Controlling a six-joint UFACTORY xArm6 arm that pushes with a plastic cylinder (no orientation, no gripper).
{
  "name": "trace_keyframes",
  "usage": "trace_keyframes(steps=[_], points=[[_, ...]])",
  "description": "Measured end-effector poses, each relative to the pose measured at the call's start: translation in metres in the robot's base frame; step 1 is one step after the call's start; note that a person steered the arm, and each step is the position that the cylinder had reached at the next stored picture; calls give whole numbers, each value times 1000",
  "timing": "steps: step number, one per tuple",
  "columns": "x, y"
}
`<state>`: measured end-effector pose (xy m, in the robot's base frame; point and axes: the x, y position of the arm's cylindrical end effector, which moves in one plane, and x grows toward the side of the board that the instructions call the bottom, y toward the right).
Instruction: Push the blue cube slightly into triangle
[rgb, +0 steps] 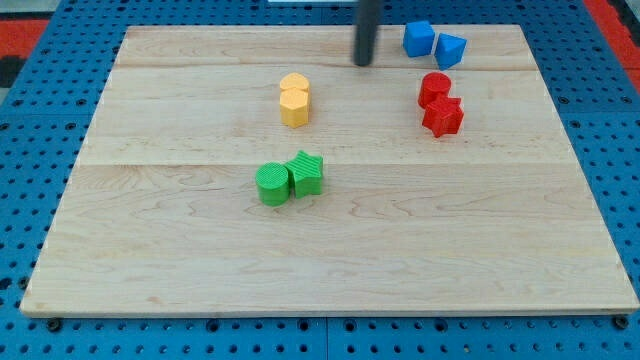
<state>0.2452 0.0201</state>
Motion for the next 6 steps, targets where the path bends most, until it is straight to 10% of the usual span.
trace_keyframes(steps=[1,6], points=[[-53,2],[-54,98]])
